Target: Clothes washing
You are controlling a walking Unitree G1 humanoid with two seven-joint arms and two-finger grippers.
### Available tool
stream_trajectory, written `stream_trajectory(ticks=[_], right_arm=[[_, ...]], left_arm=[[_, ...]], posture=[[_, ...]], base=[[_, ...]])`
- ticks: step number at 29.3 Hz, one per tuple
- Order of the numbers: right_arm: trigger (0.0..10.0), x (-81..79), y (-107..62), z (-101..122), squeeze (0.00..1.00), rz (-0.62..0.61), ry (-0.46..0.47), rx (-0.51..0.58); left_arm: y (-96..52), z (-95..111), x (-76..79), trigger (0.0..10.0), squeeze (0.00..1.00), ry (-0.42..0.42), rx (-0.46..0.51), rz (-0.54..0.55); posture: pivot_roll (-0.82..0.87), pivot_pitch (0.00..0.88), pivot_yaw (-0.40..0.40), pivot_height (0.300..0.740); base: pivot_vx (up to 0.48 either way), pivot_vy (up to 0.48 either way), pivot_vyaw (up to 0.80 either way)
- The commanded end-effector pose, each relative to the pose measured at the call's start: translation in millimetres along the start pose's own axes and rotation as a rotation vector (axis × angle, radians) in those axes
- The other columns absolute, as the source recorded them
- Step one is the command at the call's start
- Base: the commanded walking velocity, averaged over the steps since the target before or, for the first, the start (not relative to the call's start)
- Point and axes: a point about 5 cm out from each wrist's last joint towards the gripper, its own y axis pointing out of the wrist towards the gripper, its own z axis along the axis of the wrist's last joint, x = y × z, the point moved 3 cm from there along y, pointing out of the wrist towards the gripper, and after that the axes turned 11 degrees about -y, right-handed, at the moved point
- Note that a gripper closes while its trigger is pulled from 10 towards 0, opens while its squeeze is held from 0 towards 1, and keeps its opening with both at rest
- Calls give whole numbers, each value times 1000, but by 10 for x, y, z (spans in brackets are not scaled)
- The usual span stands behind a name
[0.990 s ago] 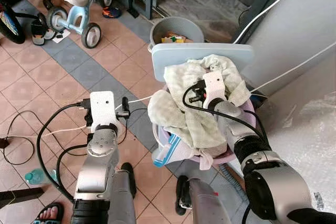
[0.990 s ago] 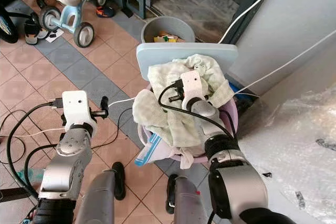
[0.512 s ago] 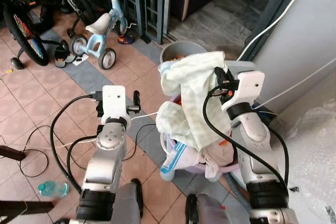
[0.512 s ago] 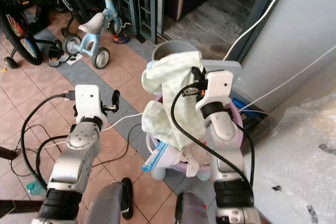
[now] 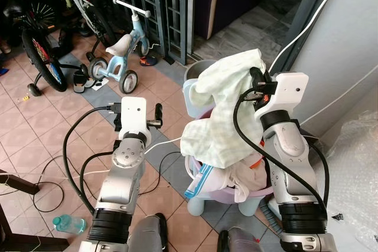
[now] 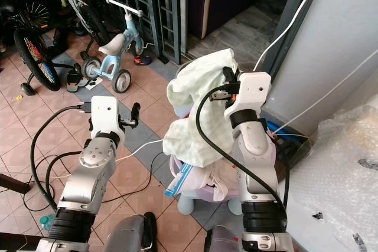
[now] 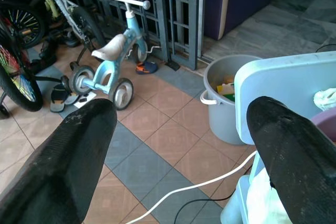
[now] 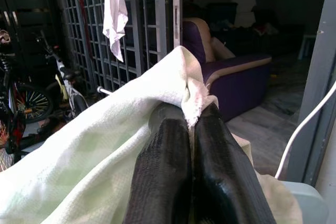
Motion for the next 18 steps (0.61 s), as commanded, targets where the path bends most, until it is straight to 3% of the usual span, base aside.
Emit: stream_trajectory(ticks=[1, 2, 4, 6, 7, 18], right_arm=[[902, -67, 38, 78, 0, 24, -3, 22], [1608, -82, 41, 75, 0, 30, -2, 19], [7882, -120, 50, 87, 0, 50, -5, 23], [8392, -129, 53, 87, 0, 56, -4, 22], [10000, -140, 57, 83, 0, 64, 2, 18], [10000, -83, 33, -25, 0, 33, 5, -52]], left_arm=[[-5, -14, -38, 10000, 0, 4, -1, 8], [-10, -18, -48, 10000, 0, 4, -1, 11], [-24, -37, -70, 10000, 0, 4, -4, 19], [-31, -49, -75, 10000, 0, 4, -7, 21], [-36, -60, -76, 10000, 0, 4, -9, 22], [-11, -59, -22, 10000, 0, 1, -10, 6]], posture=[[21, 57, 40, 740], [22, 57, 39, 740], [22, 61, 35, 740], [20, 61, 35, 740], [19, 62, 35, 740], [1, 72, 36, 740]], base=[[-255, 0, 0], [-251, 0, 0], [-287, 0, 0], [-322, 0, 0], [-322, 0, 0], [-252, 0, 0]])
